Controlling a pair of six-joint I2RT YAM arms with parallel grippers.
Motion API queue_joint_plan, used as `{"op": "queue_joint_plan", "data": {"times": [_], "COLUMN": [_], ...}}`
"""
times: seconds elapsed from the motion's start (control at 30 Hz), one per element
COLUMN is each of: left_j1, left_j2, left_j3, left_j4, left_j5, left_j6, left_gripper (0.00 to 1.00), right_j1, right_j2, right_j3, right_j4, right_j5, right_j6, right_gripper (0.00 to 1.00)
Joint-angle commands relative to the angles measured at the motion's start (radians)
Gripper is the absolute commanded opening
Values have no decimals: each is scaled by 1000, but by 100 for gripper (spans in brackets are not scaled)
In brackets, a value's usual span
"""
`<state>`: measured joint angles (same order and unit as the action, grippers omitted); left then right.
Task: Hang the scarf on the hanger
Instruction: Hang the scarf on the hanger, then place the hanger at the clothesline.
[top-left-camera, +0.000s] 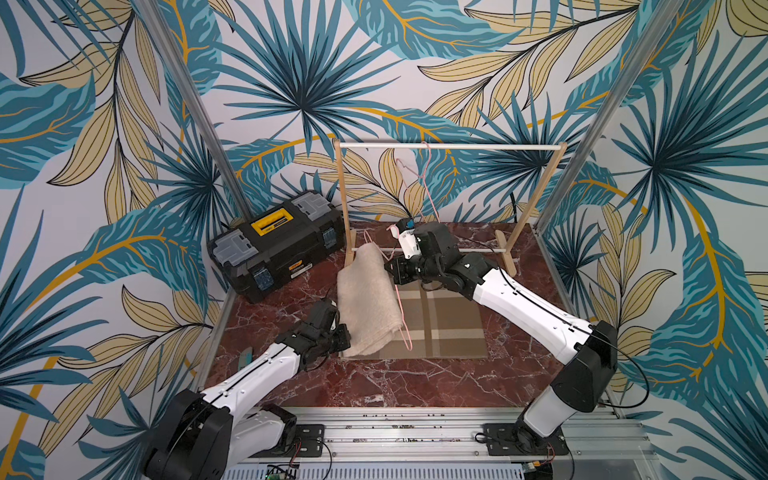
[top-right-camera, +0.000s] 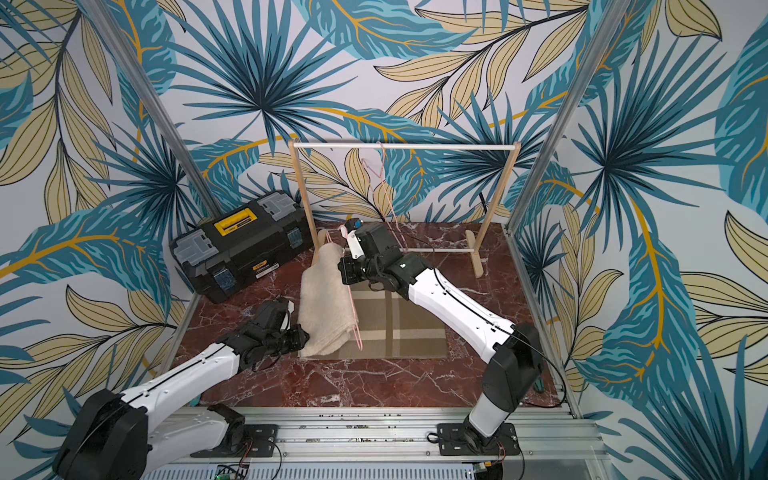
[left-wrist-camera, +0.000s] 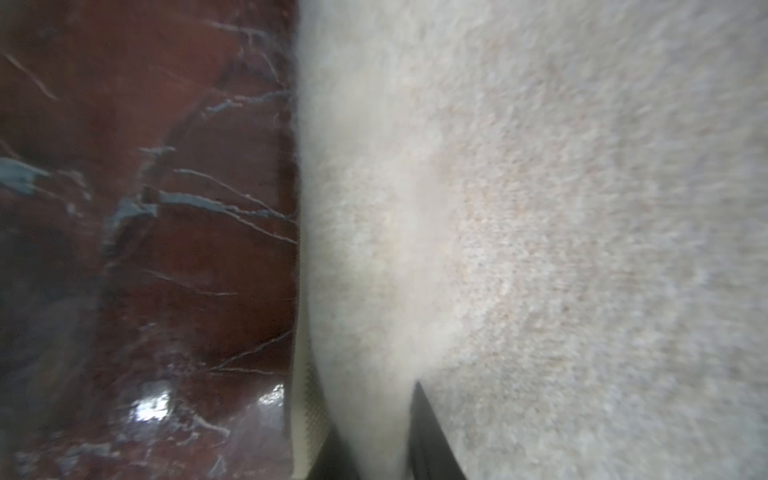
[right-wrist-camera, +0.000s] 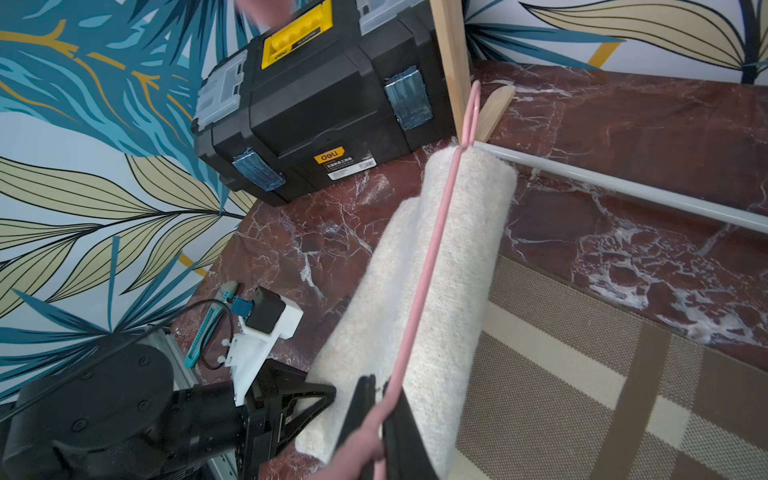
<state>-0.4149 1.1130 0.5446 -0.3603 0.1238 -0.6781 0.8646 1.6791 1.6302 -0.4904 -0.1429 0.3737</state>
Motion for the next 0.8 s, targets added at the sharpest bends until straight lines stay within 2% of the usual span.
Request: {"op": "queue_joint_plan", "data": {"times": [0.0,0.23,0.43,0.6,0.77], "left_j1": [7,7,7,-3,-147], "left_j2": [-79,-205,-242,-257,-212], "left_j3": [62,225,332,395,509], "left_j4": [-123,-300,-365,-362,-307], "left_j5": [-56,-115,-117,-88,-150], "left_j6": [8,38,52,22,-32], "left_gripper": [27,39,61,59,60], "right_j1": [15,50,57,60,61], "right_j2": [29,115,153,167,192], "right_j3": [101,338,459,505,542], "right_j4": [-83,-183,-222,-252,-264], "right_j5": [-22,-28,-15,36,83], "right_j6": [-15,2,21,32,41], "right_gripper": [0,0,0,0,0]}}
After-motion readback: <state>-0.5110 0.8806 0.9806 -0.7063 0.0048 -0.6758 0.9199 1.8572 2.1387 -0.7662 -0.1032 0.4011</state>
